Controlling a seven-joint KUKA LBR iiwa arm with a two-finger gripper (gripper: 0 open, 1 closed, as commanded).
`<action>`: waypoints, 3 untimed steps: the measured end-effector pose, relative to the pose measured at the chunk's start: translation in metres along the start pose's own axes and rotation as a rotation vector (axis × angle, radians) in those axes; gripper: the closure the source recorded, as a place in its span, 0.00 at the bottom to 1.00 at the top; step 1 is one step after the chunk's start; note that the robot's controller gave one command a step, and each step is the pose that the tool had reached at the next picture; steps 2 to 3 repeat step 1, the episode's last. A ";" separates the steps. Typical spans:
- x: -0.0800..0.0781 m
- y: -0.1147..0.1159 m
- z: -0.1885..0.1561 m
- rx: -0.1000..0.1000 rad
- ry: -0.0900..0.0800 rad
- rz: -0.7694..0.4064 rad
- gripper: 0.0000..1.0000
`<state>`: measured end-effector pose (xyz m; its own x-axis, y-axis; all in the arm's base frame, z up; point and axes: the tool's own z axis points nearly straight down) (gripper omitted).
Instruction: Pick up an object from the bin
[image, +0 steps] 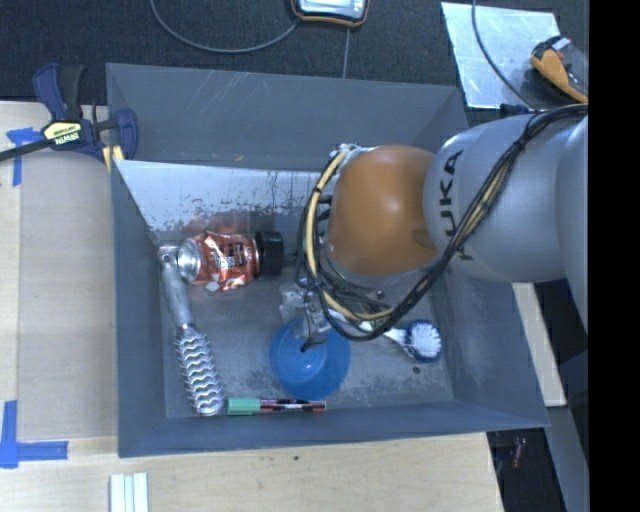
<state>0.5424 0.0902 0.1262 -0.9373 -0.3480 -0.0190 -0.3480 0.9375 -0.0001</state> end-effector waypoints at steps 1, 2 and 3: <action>0.001 0.000 -0.015 -0.001 0.003 0.001 1.00; 0.001 0.000 -0.015 -0.001 0.003 0.001 1.00; 0.001 0.000 -0.015 -0.001 0.003 0.001 1.00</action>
Offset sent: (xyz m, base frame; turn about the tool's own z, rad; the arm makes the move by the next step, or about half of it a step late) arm -0.0010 -0.0002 0.0502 0.0008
